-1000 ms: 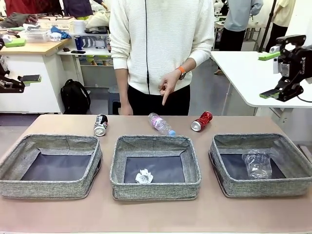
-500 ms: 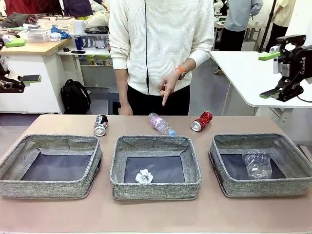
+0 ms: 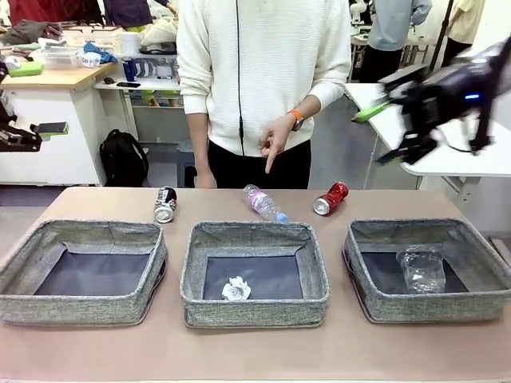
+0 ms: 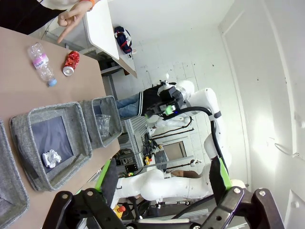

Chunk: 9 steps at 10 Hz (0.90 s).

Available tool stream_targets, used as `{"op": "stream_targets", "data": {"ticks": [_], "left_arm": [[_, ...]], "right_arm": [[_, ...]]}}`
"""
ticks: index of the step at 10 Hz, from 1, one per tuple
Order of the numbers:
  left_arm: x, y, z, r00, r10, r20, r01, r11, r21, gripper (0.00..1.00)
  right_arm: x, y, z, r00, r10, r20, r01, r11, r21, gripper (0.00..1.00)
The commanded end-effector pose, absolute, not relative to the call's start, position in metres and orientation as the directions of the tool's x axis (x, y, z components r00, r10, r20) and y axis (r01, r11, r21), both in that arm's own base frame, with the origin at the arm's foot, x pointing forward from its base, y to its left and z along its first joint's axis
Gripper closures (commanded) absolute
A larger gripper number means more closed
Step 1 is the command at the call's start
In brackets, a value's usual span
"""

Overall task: Sort the waste into the appropriate baskets.
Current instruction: Pick up the waste item pointed out by the person.

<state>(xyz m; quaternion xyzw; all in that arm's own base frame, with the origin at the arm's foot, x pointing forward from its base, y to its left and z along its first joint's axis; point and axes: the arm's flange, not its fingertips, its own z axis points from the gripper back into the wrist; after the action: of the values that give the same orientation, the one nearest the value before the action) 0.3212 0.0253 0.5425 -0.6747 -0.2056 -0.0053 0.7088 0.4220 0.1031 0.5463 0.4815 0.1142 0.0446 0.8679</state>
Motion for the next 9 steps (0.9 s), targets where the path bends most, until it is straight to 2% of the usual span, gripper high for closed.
{"op": "stream_targets", "data": {"ticks": [1,2,4,5,6,8,9], "left_arm": [[0.319,0.026,0.544,0.917,0.261,0.302,0.289,0.088,-0.953,0.0],[0.319,0.026,0.544,0.917,0.261,0.302,0.289,0.088,-0.953,0.0],[0.319,0.026,0.544,0.917,0.261,0.302,0.289,0.088,-0.953,0.0],[0.319,0.026,0.544,0.917,0.261,0.302,0.289,0.088,-0.953,0.0],[0.319,0.026,0.544,0.917,0.261,0.302,0.289,0.088,-0.953,0.0],[0.319,0.026,0.544,0.917,0.261,0.302,0.289,0.088,-0.953,0.0],[0.319,0.026,0.544,0.917,0.261,0.302,0.289,0.088,-0.953,0.0]], "right_arm": [[0.457,0.184,0.529,0.978,0.098,-0.186,0.047,0.762,0.646,0.0],[0.464,0.221,0.515,0.994,0.04,-0.104,0.024,0.833,0.553,0.0],[0.468,0.273,0.486,0.985,0.107,0.135,-0.154,0.901,0.405,0.0],[0.475,0.271,0.484,0.92,0.012,0.393,-0.145,0.939,0.311,0.0],[0.454,0.273,0.498,0.986,0.15,0.071,-0.165,0.849,0.502,0.0],[0.454,0.273,0.498,0.986,0.15,0.071,-0.165,0.849,0.502,0.0],[0.463,0.282,0.489,0.975,0.146,0.168,-0.207,0.874,0.44,0.0]]}}
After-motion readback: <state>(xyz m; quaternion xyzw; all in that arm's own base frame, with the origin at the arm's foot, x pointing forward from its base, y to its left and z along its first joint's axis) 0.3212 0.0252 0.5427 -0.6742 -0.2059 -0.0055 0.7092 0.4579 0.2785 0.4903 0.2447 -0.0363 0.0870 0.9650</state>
